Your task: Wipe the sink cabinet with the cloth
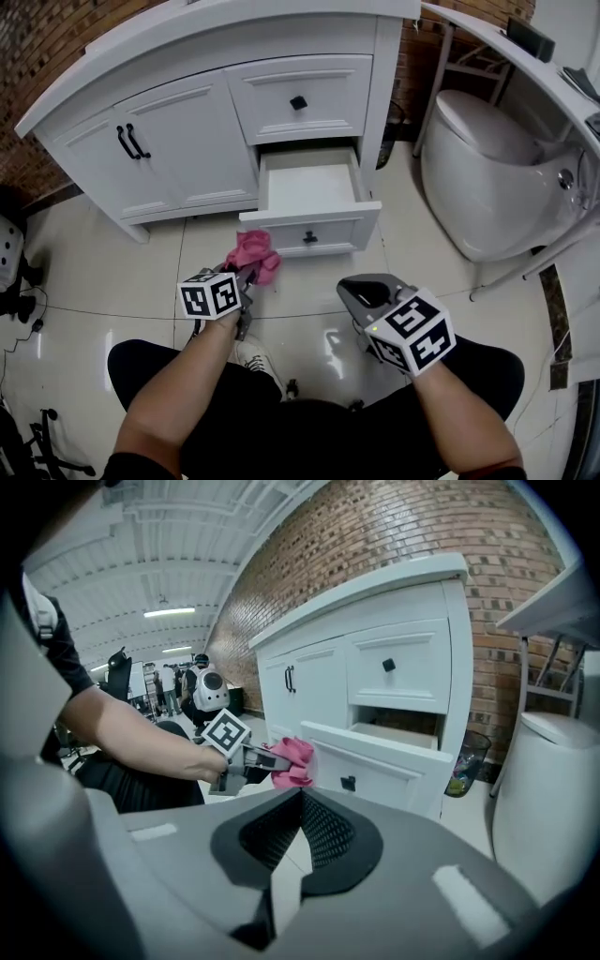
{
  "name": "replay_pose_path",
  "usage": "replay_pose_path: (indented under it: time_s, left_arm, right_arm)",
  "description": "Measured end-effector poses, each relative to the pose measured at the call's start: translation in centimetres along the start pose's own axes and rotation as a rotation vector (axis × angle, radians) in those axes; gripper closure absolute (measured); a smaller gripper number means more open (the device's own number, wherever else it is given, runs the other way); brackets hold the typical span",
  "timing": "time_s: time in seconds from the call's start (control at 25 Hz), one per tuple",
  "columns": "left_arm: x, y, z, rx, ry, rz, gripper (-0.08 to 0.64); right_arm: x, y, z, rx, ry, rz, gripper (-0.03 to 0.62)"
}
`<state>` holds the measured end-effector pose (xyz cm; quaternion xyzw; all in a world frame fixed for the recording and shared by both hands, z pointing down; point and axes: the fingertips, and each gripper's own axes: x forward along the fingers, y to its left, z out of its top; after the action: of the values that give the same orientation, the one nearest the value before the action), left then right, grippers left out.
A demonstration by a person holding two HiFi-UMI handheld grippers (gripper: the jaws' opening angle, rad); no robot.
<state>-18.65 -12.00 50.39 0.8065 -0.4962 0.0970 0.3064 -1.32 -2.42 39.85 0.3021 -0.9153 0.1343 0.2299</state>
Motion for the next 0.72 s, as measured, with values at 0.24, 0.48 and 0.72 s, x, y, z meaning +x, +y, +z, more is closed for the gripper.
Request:
replay_pose_path:
  time_s: [0.24, 0.48, 0.72]
  left_arm:
    - [-5.6, -5.5, 4.3, 0.176, 0.007, -0.119, 0.474]
    - [-9.7, -10.3, 4.1, 0.387, 0.010, -0.171, 0.474]
    - [-11.3, -11.8, 2.3, 0.405, 0.040, -0.218, 0.474]
  right_arm:
    - [-1.7, -2.0, 1.6, 0.025, -0.075, -0.073, 0.586]
    - [-3.5, -2.0, 2.5, 0.025, -0.078, -0.097, 0.586]
    - [-5.3, -0.5, 2.7, 0.002, -0.079, -0.122, 0.586]
